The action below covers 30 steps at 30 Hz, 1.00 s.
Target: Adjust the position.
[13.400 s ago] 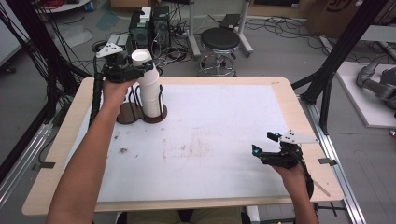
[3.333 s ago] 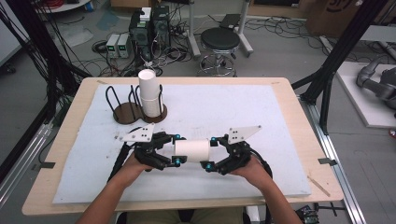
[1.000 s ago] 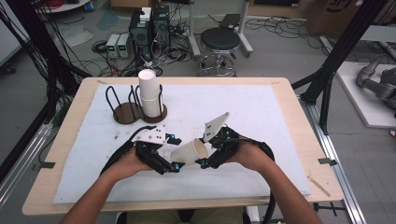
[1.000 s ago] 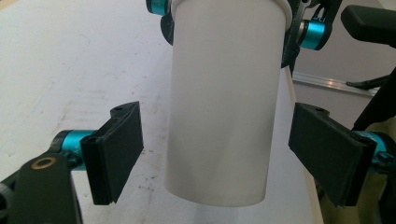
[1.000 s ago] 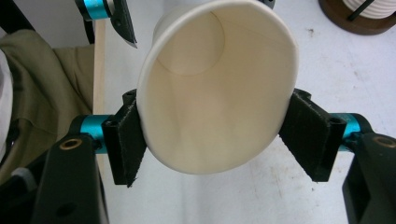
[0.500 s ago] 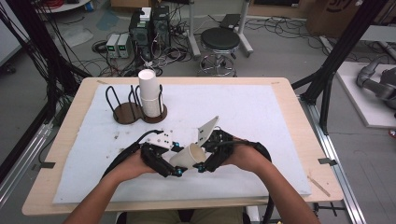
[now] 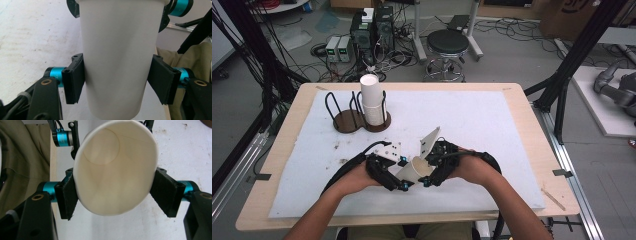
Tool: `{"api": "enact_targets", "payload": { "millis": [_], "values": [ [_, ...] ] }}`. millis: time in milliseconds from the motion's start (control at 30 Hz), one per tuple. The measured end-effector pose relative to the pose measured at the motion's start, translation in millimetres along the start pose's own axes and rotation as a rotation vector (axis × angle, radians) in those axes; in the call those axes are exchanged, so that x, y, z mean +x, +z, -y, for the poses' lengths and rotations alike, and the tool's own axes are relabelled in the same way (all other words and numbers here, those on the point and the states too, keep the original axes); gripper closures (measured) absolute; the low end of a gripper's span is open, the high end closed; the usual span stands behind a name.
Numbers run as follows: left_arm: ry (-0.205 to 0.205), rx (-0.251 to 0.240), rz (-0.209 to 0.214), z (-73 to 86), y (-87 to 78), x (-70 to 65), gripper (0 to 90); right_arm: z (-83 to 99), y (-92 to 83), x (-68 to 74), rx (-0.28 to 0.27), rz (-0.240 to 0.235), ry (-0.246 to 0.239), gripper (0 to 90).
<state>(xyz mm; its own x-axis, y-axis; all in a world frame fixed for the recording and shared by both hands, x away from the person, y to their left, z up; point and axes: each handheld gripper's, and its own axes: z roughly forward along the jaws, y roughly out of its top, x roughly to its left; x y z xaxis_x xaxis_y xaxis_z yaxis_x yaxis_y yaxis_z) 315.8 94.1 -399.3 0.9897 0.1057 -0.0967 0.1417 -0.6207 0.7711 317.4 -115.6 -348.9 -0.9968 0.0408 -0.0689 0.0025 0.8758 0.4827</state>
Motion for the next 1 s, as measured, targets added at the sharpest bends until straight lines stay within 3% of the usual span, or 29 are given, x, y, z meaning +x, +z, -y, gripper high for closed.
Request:
{"api": "enact_targets", "payload": {
  "millis": [67, 100, 133, 200, 300, 367, 600, 700, 733, 767, 1000],
  "values": [
    [0.001, -0.015, 0.001, -0.1, -1.3, 0.5, 33.9, 0.4, -0.7, -0.5, -0.008, -0.004, 0.006, 27.4],
    [0.001, -0.028, -0.006, -0.7, -3.4, 0.8, 33.8, 1.8, -3.0, -2.5, -0.052, -0.002, 0.018, 25.5],
    [0.001, -0.028, -0.006, -0.7, -3.4, 0.8, 33.6, 1.8, -3.0, -2.5, -0.052, -0.002, 0.018, 25.5],
    [-0.004, -0.042, -0.012, -0.5, -4.5, 1.4, 33.3, 6.4, -8.7, -4.9, -0.147, 0.003, 0.074, 20.9],
    [-0.023, -0.066, -0.027, 2.7, -5.1, 2.9, 32.8, 10.1, -13.9, -6.4, -0.2, 0.011, 0.106, 20.9],
    [-0.051, -0.099, -0.045, 9.0, -5.0, 4.9, 31.9, 16.9, -21.9, -7.2, -0.279, 0.023, 0.135, 20.9],
    [-0.095, -0.175, -0.086, 20.6, -7.5, 8.5, 30.7, 33.8, -30.3, -7.3, -0.354, 0.069, 0.179, 20.9],
    [-0.106, -0.227, -0.103, 25.0, -9.8, 9.9, 30.4, 49.9, -32.1, -7.6, -0.388, 0.093, 0.242, 20.9],
    [-0.109, -0.247, -0.112, 26.5, -10.7, 10.3, 30.4, 49.9, -32.1, -7.6, -0.388, 0.093, 0.242, 20.9],
    [-0.113, -0.284, -0.132, 29.5, -12.5, 11.1, 30.4, 59.7, -32.9, -7.6, -0.409, 0.115, 0.277, 20.9],
    [-0.119, -0.366, -0.19, 37.4, -15.9, 12.2, 30.4, 87.7, -36.3, -5.3, -0.477, 0.197, 0.346, 20.9]
  ]
}}
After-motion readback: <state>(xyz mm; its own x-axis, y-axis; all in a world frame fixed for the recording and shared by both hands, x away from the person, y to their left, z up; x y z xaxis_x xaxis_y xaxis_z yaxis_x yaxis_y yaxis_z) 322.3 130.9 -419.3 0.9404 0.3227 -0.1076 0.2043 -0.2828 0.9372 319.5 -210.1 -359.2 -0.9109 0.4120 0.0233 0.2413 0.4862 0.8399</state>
